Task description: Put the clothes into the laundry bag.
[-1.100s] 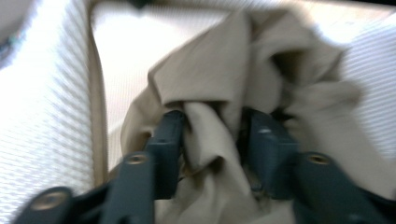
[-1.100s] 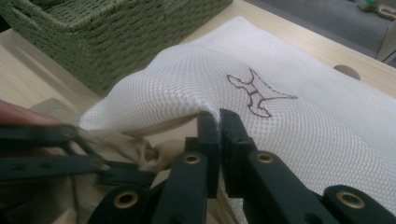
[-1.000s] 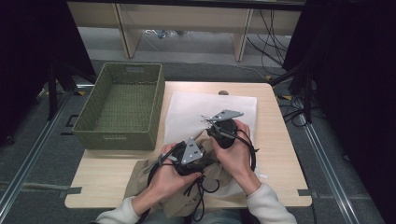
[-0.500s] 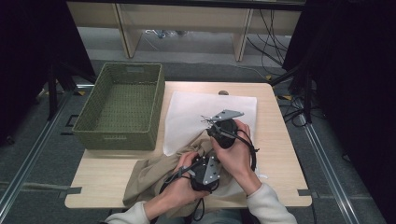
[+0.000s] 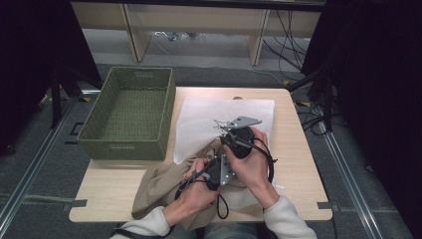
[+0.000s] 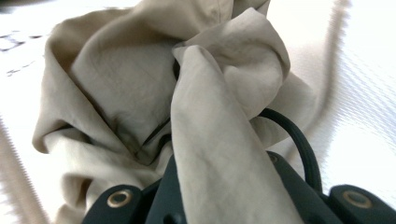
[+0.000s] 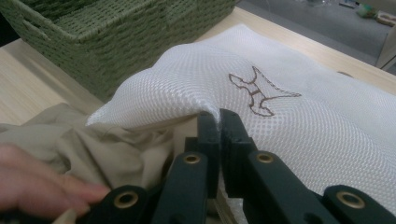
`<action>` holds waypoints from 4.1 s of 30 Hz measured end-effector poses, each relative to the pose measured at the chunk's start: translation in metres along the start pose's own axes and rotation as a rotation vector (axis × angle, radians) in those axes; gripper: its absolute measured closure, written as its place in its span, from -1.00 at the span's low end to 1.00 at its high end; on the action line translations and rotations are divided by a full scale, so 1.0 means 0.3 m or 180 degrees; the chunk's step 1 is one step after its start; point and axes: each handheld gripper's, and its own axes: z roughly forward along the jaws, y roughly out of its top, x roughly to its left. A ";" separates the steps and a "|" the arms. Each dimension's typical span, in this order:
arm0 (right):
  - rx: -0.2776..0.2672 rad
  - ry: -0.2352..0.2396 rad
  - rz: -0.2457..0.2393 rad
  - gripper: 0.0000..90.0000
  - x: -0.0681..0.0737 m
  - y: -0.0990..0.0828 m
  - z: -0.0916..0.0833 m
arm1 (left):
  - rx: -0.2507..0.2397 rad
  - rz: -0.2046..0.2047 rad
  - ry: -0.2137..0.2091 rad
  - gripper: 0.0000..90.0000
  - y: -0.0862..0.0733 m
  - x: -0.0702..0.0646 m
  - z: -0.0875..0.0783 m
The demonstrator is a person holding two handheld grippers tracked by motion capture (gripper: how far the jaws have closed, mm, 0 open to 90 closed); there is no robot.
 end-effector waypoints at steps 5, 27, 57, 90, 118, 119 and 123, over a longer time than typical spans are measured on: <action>-0.0045 -0.0006 -0.0056 0.97 -0.005 0.001 0.002 | 0.0018 -0.0164 0.0197 0.85 -0.017 0.028 0.019; 0.0087 -0.0021 0.0122 0.97 -0.005 -0.008 0.016 | -0.0394 -0.0746 -0.0404 -0.44 -0.106 0.102 -0.249; 0.0156 0.0000 0.0009 0.97 -0.003 -0.013 0.036 | 0.0280 -0.0915 -0.0683 0.53 -0.173 0.067 -0.109; 0.0005 0.0092 -0.0072 0.97 0.024 0.001 0.008 | -0.0285 -0.1282 -0.0441 0.83 -0.046 0.109 -0.054; 0.0158 0.0050 0.0091 0.97 0.010 -0.011 0.028 | -0.0054 -0.0969 -0.0673 -0.47 -0.145 0.024 -0.130; 0.0158 0.0050 0.0088 0.97 0.010 -0.012 0.028 | -0.0009 -0.0960 -0.0685 -0.50 -0.149 0.015 -0.114; 0.0148 0.0046 0.0033 0.97 0.005 -0.012 0.030 | 0.0183 -0.0864 -0.0715 -0.49 -0.165 -0.005 -0.063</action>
